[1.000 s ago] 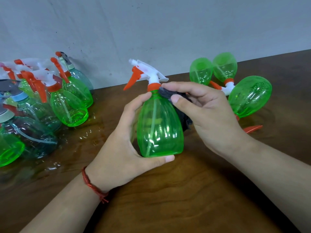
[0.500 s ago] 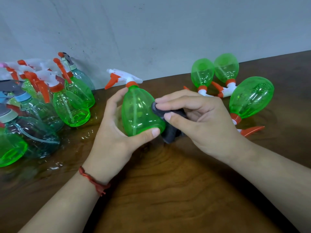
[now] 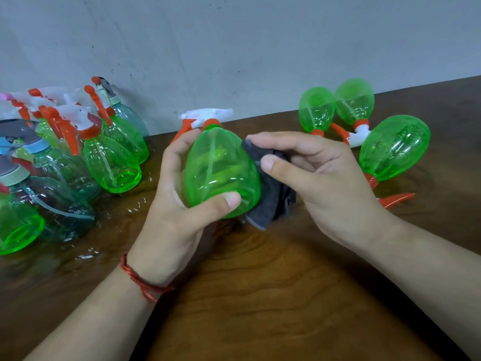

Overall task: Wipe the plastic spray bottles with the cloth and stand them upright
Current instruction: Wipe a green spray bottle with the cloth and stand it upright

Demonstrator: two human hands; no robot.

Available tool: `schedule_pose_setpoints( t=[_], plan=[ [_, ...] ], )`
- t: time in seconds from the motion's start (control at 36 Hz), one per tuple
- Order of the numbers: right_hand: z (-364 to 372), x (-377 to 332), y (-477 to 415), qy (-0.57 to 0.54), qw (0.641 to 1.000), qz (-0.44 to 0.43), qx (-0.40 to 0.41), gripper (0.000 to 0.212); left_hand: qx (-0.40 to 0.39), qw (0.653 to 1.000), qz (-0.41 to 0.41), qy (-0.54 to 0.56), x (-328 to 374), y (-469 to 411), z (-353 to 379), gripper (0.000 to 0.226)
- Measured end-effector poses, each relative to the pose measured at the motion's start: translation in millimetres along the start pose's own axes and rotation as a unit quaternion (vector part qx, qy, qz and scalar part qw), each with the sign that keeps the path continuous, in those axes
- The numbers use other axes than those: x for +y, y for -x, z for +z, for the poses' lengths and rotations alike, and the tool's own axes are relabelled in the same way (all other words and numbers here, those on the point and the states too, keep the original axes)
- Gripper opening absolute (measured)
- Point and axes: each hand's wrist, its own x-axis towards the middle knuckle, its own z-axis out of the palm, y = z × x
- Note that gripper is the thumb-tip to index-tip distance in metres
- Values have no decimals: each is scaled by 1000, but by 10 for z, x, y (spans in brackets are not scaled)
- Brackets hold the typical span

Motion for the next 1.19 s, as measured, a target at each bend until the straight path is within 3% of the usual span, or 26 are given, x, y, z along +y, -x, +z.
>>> schedule_pose_setpoints(
  t=[0.11,0.28,0.56,0.69,0.86,1.03,1.19],
  plan=[
    [-35,4,-39,-40,998,39,32,28,-46,998,-34,-10,29,47,53,108],
    [-49,36,-63,-44,994,76,66,28,-89,993,-37,-65,14,64,72,96],
    [-45,36,-33,2,996,67,51,29,-23,990,17,-138,48,17,103,104],
    [-33,8,9,27,999,25,10,29,38,994,-1,-107,19,-30,86,95],
    [-5,10,41,58,998,-23,-21,35,89,994,-69,9,-10,-52,118,73],
    [17,32,67,128,989,-79,-16,30,88,985,-120,88,-17,-31,136,69],
    [88,-8,140,265,957,-113,-47,23,80,978,-127,145,9,-22,136,42]
  ],
)
